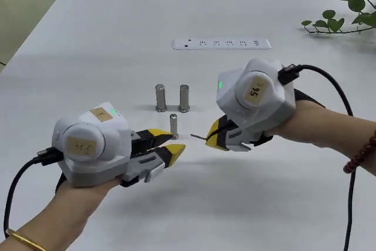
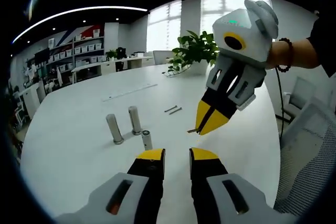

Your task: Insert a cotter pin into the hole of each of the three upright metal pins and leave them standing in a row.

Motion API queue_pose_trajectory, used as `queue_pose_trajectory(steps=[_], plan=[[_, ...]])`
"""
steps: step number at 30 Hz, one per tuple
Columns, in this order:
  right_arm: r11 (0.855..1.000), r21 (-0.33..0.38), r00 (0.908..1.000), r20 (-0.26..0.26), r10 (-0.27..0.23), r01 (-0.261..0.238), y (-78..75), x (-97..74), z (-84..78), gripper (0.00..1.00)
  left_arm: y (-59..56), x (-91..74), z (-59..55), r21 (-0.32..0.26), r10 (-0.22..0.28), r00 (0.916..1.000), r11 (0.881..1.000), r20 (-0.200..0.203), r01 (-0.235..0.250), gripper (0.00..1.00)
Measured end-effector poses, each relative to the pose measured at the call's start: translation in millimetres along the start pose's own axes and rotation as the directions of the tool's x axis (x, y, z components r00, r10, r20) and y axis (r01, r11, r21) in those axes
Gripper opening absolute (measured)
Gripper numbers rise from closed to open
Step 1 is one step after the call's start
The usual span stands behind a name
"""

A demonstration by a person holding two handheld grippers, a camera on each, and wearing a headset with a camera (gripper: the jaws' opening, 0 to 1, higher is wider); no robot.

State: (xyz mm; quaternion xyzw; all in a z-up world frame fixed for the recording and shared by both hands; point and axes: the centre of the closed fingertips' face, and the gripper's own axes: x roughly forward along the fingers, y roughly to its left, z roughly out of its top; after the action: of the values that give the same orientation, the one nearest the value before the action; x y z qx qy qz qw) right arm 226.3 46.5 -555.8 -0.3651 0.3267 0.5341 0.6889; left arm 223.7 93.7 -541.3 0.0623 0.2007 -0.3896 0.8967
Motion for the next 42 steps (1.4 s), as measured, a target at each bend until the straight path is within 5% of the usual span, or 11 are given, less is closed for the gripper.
queue_pose_trajectory(steps=[20,35,42], plan=[[0.994,0.082,0.9930,-0.088,0.078,-0.071,-23.4,22.2,0.8,0.00,38.8,37.5,-18.1,-0.020,0.148,0.9877,0.989,-0.052,-0.149,0.20],[0.995,0.055,0.9892,-0.118,0.086,-0.080,-27.8,28.6,7.2,0.00,47.8,53.0,-17.9,-0.006,0.166,0.9850,0.986,-0.047,-0.167,0.12],[0.995,0.051,0.9881,-0.123,0.093,-0.087,-31.7,33.1,11.8,0.00,50.6,54.7,-21.0,-0.049,0.173,0.9837,0.983,-0.047,-0.176,0.09]])
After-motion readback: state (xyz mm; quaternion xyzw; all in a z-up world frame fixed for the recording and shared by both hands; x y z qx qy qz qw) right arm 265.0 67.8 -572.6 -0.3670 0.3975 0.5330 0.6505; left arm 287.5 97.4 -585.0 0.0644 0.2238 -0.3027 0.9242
